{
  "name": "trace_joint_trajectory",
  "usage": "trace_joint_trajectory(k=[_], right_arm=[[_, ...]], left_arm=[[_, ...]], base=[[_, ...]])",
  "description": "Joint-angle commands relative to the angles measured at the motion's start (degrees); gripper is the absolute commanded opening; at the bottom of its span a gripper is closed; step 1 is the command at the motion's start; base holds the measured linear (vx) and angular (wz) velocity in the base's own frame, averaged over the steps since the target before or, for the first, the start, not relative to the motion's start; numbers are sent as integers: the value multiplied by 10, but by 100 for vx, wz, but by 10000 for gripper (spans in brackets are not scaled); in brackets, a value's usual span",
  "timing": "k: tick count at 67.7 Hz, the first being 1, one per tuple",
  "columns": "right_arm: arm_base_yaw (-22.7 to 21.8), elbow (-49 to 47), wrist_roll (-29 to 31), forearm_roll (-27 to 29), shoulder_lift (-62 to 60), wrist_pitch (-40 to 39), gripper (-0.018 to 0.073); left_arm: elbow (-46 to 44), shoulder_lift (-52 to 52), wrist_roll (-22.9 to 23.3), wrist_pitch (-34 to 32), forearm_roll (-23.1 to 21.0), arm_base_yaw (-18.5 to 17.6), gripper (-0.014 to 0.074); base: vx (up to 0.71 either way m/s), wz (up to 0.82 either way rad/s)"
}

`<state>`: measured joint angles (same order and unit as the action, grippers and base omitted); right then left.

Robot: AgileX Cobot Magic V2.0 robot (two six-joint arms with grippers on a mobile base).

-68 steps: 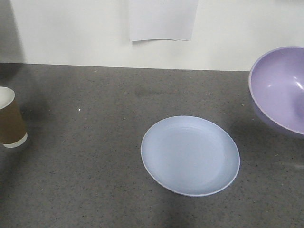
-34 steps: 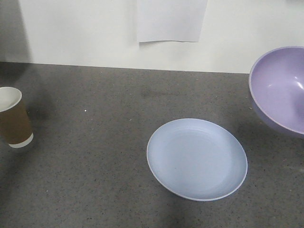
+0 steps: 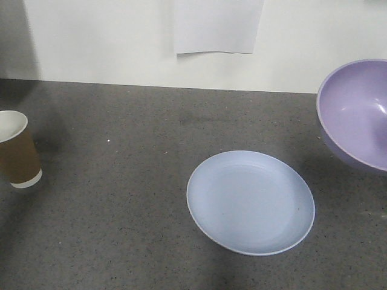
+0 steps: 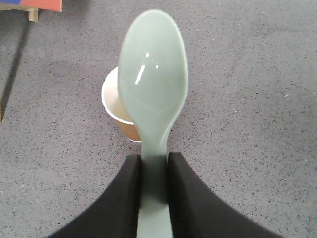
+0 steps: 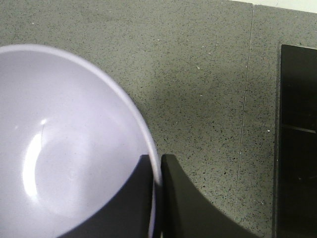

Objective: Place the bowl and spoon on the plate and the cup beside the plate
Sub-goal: 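Approach the pale blue plate holding the spoon and bowl, then lower the lilac bowl onto the pale blue plate with the right gripper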

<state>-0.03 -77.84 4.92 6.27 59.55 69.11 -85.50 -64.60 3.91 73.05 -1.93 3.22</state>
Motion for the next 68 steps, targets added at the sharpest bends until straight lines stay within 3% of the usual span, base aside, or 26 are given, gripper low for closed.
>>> trace_joint_trajectory(k=[1,68], right_arm=[[-2,-17,1,0,-8,-34,-6],[-2,-17,2,6,7,-29,-6]], left_arm=[[-14,9,-1,-29,-4,0,-6],[-14,9,-1,-29,-4,0,-6]], base=[[0,0],[0,0]])
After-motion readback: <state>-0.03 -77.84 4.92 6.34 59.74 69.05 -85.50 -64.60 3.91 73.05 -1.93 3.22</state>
